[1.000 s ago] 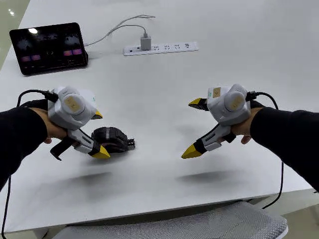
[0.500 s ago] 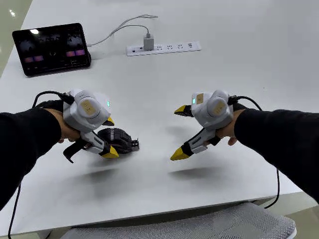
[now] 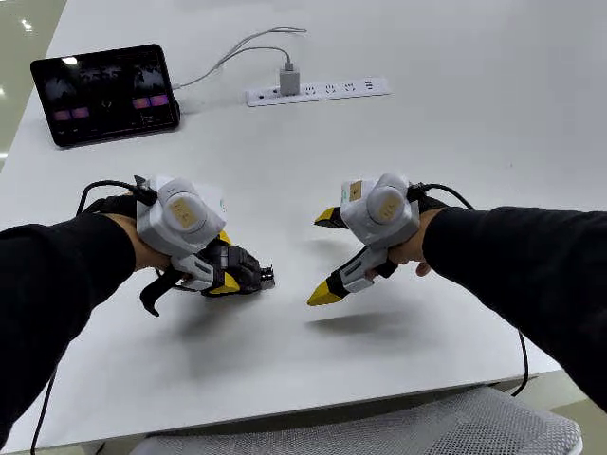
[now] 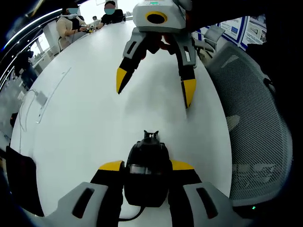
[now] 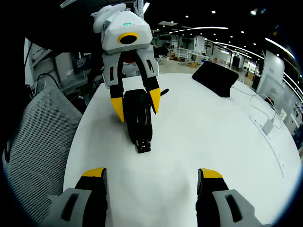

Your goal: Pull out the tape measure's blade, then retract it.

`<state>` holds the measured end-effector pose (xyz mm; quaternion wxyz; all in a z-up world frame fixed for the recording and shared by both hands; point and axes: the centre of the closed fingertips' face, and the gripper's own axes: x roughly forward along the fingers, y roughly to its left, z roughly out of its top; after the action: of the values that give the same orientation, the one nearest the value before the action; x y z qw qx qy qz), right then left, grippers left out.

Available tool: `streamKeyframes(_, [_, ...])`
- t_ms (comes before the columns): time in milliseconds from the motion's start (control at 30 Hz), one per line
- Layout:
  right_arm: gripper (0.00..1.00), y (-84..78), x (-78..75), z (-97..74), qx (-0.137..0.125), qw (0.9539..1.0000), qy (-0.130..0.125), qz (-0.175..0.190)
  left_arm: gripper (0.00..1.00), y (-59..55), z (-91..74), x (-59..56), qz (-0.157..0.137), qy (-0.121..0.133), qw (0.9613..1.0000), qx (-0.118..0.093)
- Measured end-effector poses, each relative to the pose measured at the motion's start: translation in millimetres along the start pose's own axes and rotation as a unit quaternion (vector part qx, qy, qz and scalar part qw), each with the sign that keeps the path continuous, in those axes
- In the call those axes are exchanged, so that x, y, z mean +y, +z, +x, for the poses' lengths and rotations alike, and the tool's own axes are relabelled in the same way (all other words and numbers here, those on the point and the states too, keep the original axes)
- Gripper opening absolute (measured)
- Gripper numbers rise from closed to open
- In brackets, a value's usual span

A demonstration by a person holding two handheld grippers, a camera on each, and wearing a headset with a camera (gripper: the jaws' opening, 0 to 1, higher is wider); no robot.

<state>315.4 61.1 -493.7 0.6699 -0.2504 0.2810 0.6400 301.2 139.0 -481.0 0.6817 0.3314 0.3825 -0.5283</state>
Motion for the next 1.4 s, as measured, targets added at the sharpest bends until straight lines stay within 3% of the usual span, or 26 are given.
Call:
streamKeyframes(200, [0.70, 11.3, -2.0, 13.1, -0.010, 0.9999, 0.001, -0.001, 0.30, -0.3, 1.1, -0.2, 0.006, 0.013, 0.9999, 0.003])
streamKeyframes(367, [0.61, 10.5, 1.6, 28.6, 0.009, 0.9997, 0.011, -0.021, 0.30, 0.1, 0.6, 0.8, -0.001, 0.009, 0.9999, -0.009])
streamKeyframes(633, [0.51, 15.7, 6.9, 43.1, 0.010, 0.9995, 0.020, -0.024, 0.30, 1.0, 2.4, 0.6, 0.001, 0.008, 0.9999, -0.006])
streamKeyframes(833, [0.42, 17.0, 11.7, 48.2, 0.011, 0.9987, 0.037, -0.034, 0.31, 0.8, 2.4, 0.2, -0.001, 0.012, 0.9999, -0.011])
streamKeyframes(1067, [0.23, 20.1, 14.0, 58.0, 0.012, 0.9979, 0.045, -0.046, 0.31, 0.6, 2.4, 0.9, -0.005, 0.013, 0.9998, -0.016])
streamKeyframes(1200, [0.20, 23.1, 14.5, 62.5, 0.013, 0.9979, 0.043, -0.047, 0.31, 0.3, 3.4, 1.2, -0.008, 0.008, 0.9998, -0.018])
streamKeyframes(1233, [0.19, 21.9, 17.6, 62.4, 0.018, 0.9966, 0.052, -0.061, 0.31, 0.3, 3.9, 1.3, -0.008, 0.008, 0.9998, -0.018])
streamKeyframes(1300, [0.13, 19.6, 20.5, 64.1, 0.023, 0.9965, 0.057, -0.056, 0.31, 0.1, 4.3, 1.6, -0.008, 0.007, 0.9998, -0.018])
streamKeyframes(1400, [0.13, 20.1, 18.0, 63.4, 0.026, 0.9961, 0.054, -0.064, 0.31, 0.1, 4.4, 1.5, -0.009, 0.006, 0.9998, -0.019])
